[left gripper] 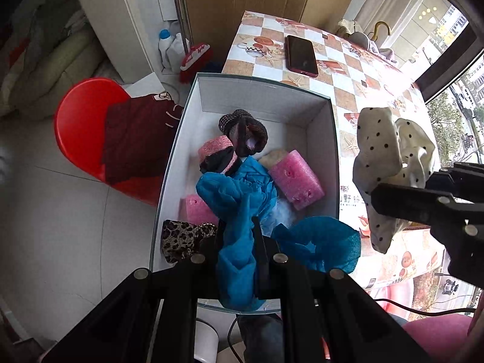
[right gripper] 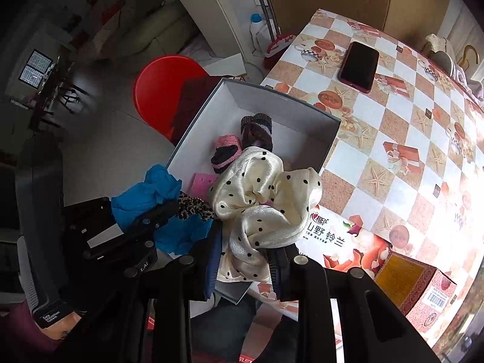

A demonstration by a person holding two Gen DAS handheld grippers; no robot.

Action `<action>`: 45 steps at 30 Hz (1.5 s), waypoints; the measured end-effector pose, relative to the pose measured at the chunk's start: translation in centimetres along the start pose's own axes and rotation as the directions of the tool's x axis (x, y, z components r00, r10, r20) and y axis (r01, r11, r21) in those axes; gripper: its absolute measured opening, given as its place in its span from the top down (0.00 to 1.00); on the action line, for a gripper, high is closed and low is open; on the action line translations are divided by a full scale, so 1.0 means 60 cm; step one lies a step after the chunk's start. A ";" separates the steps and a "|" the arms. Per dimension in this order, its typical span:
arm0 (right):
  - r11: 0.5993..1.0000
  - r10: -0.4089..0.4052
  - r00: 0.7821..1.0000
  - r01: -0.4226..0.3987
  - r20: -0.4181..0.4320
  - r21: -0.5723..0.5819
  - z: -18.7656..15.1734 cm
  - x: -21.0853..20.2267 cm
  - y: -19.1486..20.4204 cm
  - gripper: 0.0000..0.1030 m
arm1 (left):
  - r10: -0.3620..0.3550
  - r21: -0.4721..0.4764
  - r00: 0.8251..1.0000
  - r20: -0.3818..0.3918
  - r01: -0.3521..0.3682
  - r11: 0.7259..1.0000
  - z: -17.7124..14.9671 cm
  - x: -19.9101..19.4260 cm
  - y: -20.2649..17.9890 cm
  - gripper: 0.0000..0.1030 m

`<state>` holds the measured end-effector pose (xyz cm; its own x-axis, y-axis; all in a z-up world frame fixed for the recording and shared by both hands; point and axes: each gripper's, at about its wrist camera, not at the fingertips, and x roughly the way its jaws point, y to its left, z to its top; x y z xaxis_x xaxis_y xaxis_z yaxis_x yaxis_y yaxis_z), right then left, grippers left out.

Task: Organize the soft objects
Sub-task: 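Carry the blue glove and polka-dot scrunchie over the white box with both tools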

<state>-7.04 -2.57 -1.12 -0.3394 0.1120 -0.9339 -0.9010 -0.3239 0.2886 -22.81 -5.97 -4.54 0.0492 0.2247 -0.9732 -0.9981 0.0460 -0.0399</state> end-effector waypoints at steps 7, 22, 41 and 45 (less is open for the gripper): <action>1.000 -0.005 1.000 0.005 0.001 0.011 0.003 0.002 -0.004 0.71 | -0.004 0.001 1.000 0.001 0.004 1.000 0.002 0.000 0.001 0.87; 1.000 -0.007 1.000 0.007 -0.002 0.022 0.008 0.001 -0.010 0.71 | 0.001 0.023 1.000 0.000 -0.001 1.000 0.015 0.005 -0.003 0.87; 0.999 -0.029 0.999 0.030 -0.023 0.037 0.058 0.028 -0.023 0.71 | 0.005 0.047 1.000 0.000 -0.005 0.999 0.063 0.030 -0.005 0.87; 0.999 -0.029 0.999 0.030 -0.032 0.038 0.055 0.034 -0.027 0.71 | 0.007 0.051 1.000 -0.013 -0.007 0.999 0.060 0.037 -0.007 0.87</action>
<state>-7.19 1.29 -2.80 -0.3041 0.0913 -0.9483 -0.9207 -0.2839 0.2679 -22.17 -2.00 -5.87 0.0415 0.2120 -0.9764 -0.9953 0.0940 -0.0219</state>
